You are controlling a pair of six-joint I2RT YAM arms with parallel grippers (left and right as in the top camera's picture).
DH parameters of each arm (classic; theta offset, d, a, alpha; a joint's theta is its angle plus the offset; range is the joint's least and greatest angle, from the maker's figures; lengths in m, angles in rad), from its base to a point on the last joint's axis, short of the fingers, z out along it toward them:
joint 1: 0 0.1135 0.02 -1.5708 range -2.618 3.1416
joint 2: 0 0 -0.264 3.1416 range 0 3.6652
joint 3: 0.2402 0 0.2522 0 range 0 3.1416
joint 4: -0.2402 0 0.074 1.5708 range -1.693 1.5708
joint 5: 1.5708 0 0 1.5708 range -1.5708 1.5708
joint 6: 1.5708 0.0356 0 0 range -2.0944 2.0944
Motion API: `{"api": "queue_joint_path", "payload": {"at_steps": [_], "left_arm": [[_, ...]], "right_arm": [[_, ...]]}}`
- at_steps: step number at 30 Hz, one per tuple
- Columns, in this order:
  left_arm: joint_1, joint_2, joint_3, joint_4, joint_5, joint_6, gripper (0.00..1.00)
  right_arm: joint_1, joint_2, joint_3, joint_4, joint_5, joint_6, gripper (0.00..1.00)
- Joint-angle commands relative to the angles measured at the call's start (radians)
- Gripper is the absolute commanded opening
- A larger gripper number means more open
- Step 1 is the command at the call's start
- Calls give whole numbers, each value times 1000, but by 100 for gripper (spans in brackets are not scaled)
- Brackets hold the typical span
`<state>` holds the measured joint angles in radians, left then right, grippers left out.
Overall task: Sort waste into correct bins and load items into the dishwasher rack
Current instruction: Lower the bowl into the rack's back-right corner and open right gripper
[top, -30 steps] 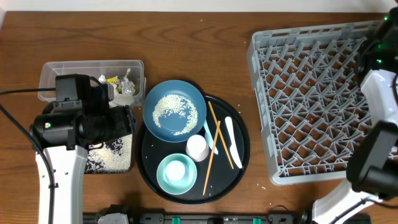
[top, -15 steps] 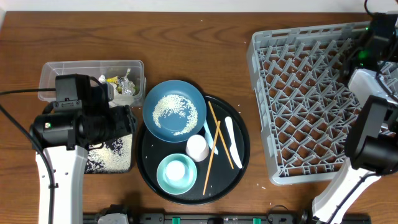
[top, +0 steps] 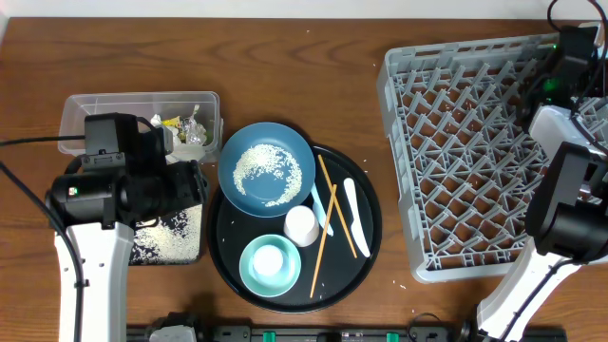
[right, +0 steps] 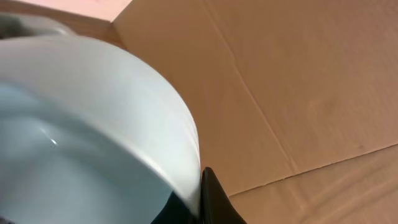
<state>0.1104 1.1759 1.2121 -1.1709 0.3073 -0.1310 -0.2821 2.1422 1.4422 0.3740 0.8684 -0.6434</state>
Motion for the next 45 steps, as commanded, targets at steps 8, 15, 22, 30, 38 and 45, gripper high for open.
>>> {"api": "queue_joint_path", "payload": {"at_steps": [8, 15, 22, 30, 38, 45], "left_arm": [[5, 2, 0, -2, -6, -5, 70], [5, 2, -1, -2, -6, -1, 69], [5, 2, 0, -2, -6, -1, 70], [5, 2, 0, -2, -6, -1, 70], [5, 2, 0, -3, -6, -1, 70], [5, 2, -1, -2, -6, -1, 71]], "right_arm": [[79, 16, 2, -327, -26, 364, 33], [109, -33, 2, -499, -93, 458, 44], [111, -182, 2, -663, -244, 498, 58], [111, -414, 2, -881, -430, 498, 78], [114, -622, 2, -1195, -920, 501, 66], [185, -676, 2, -1433, -1246, 501, 66]]}}
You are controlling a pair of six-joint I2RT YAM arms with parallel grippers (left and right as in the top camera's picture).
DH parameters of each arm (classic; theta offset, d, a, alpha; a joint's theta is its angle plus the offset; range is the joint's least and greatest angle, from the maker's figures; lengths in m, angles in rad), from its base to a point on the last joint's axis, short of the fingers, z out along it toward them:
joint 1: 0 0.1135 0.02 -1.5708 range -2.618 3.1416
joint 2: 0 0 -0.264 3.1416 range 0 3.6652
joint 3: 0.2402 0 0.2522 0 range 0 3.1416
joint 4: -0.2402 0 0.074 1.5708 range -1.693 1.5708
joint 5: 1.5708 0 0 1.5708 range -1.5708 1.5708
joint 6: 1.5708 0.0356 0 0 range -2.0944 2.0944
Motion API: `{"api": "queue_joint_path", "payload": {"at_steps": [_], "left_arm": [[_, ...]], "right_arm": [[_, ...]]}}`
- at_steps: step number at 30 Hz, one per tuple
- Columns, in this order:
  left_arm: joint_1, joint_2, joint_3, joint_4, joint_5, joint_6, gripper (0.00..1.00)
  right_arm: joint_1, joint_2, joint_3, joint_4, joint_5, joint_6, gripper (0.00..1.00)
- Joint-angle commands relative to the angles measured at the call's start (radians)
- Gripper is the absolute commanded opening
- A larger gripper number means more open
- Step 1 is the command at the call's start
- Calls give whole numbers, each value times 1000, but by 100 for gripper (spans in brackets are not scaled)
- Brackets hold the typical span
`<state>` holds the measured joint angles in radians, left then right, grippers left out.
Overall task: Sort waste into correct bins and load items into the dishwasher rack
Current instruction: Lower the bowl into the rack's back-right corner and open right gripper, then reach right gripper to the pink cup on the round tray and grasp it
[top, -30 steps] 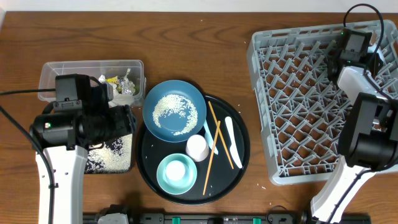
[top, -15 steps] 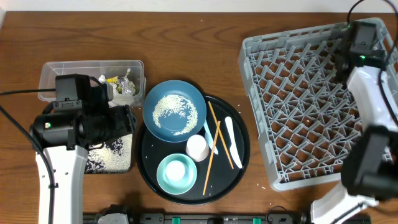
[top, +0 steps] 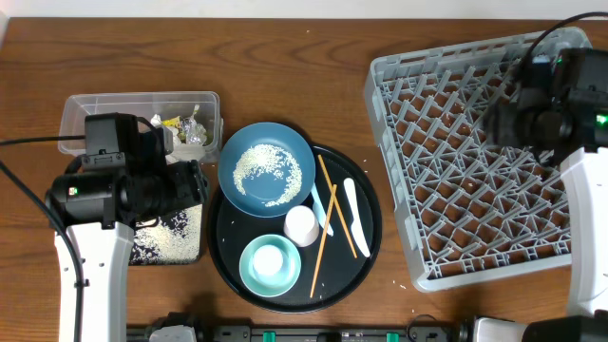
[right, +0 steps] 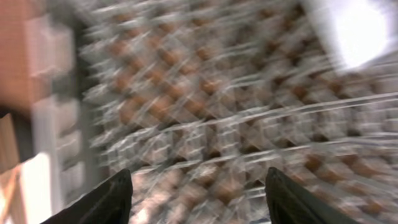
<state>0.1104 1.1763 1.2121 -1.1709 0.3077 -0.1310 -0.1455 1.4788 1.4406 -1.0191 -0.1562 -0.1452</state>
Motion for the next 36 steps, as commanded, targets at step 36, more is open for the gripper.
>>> {"api": "queue_joint_path", "payload": {"at_steps": [36], "left_arm": [[159, 8, -2, -59, -256, -119, 71]], "right_arm": [[981, 359, 3, 45, -42, 403, 76]]}}
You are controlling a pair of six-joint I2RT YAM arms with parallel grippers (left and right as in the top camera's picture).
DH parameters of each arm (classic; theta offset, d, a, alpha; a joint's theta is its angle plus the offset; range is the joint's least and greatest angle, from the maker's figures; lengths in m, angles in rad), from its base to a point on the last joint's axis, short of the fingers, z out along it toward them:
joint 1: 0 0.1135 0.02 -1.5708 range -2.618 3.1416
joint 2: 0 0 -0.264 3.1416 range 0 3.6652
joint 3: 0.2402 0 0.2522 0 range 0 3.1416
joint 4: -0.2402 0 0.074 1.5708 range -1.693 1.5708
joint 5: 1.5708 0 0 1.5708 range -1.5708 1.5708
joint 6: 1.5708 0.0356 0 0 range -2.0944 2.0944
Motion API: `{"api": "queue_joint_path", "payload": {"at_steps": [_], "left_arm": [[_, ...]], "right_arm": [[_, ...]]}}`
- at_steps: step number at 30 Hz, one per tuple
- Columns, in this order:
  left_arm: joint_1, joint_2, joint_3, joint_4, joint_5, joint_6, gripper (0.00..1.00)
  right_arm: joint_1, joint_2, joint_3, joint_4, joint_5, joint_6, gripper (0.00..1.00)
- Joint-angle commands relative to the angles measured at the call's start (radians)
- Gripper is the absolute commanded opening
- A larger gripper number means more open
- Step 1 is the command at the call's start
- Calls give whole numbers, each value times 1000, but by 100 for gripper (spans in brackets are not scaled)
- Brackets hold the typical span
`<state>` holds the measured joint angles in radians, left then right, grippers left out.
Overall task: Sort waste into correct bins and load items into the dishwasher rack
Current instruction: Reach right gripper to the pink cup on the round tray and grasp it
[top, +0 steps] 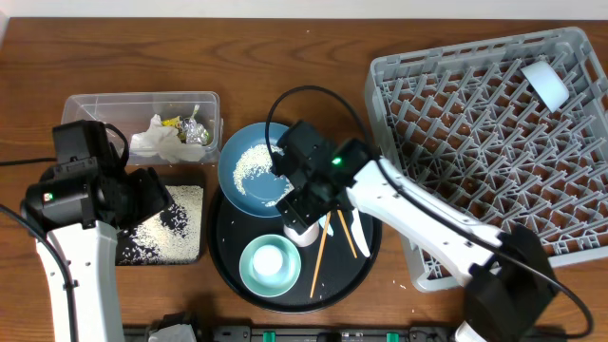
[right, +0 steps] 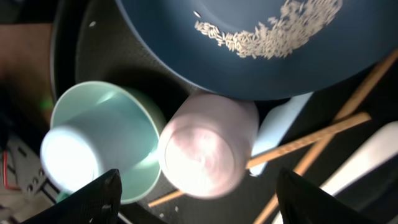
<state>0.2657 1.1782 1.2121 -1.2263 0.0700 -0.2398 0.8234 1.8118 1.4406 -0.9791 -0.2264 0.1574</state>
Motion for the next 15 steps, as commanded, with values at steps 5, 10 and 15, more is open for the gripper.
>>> {"api": "queue_joint_path", "payload": {"at_steps": [5, 10, 15], "left_arm": [[4, 6, -2, -3, -17, -10, 71], [4, 6, -4, -3, -10, -10, 72], [4, 6, -12, -2, -10, -10, 72]], "right_arm": [[27, 72, 3, 36, 41, 156, 76], [39, 103, 2, 45, 47, 202, 76], [58, 138, 1, 40, 66, 252, 75]]}}
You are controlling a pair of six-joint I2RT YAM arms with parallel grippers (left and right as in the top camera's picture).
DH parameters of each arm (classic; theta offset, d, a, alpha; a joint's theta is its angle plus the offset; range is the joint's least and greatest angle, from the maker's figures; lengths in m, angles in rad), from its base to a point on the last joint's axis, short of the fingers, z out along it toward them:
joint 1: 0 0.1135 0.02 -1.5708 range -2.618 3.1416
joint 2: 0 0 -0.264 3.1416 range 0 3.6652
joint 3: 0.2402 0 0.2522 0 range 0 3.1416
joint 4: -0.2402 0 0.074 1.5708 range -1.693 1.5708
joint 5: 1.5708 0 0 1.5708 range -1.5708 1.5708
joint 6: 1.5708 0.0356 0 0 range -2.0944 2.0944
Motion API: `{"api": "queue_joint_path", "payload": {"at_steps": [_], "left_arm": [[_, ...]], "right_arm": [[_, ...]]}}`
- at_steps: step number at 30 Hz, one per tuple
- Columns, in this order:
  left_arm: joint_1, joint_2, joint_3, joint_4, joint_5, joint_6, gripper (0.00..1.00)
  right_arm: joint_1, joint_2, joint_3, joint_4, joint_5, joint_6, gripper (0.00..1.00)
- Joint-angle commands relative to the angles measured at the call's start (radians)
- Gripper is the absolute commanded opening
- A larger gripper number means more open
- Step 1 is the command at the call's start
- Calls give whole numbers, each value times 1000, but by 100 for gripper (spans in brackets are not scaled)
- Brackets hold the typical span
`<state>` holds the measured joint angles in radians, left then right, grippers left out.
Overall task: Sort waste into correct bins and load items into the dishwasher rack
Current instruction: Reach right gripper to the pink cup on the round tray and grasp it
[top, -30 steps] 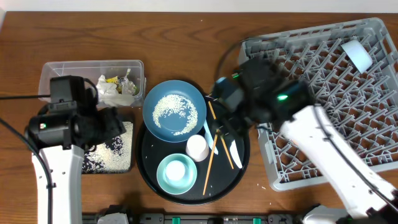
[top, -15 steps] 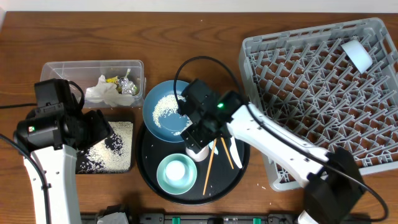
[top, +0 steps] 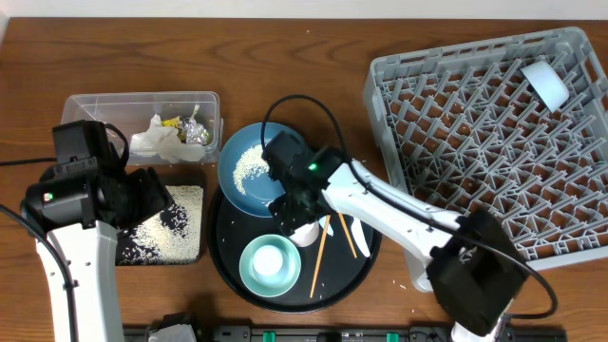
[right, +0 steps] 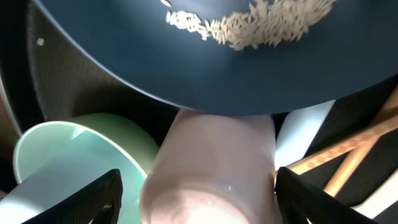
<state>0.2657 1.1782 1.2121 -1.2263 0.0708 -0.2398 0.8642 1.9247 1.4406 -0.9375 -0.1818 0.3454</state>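
A pale pink cup (right: pixel 214 155) lies on its side on the black tray (top: pixel 372 233), between the blue plate (top: pixel 249 161) with rice and a teal bowl (top: pixel 256 271) holding a small white cup. My right gripper (right: pixel 199 190) is open, with one finger on each side of the pink cup. In the overhead view the right gripper (top: pixel 298 220) covers most of that cup (top: pixel 308 234). The left gripper (top: pixel 152 193) hangs over the black bin (top: pixel 180 237) of rice; its fingers do not show. A white bowl (top: pixel 546 84) sits in the grey rack (top: pixel 475 142).
Two chopsticks (top: pixel 321 242), a white knife (top: pixel 355 214) and a pale spoon lie on the tray to the right of the cup. A clear bin (top: pixel 104 106) with wrappers stands at the far left, behind the black bin.
My right gripper has come closer to the pink cup, which now fills the space between its open fingers. The left arm has not moved.
At first my right gripper held a white bowl at the rack's far right corner. Then it was open over the rack. Later the bowl lay in the rack and the right gripper was over the pink cup on the tray. It now straddles the cup.
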Motion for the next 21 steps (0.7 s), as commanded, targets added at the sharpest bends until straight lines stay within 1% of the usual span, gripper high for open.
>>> {"api": "queue_joint_path", "payload": {"at_steps": [1, 5, 14, 19, 21], "left_arm": [[4, 6, -12, -2, -11, -10, 71], [4, 8, -13, -2, -11, -10, 71], [4, 10, -13, -2, -11, -10, 72], [4, 10, -13, -2, -11, -10, 72], [4, 10, -13, -3, -11, -10, 72]], "right_arm": [[21, 32, -1, -1, 26, 73, 73], [29, 46, -1, -15, 48, 112, 69], [29, 46, -1, -69, 100, 148, 49], [29, 43, 2, -83, 96, 148, 42], [26, 34, 16, -111, 96, 148, 41]]}}
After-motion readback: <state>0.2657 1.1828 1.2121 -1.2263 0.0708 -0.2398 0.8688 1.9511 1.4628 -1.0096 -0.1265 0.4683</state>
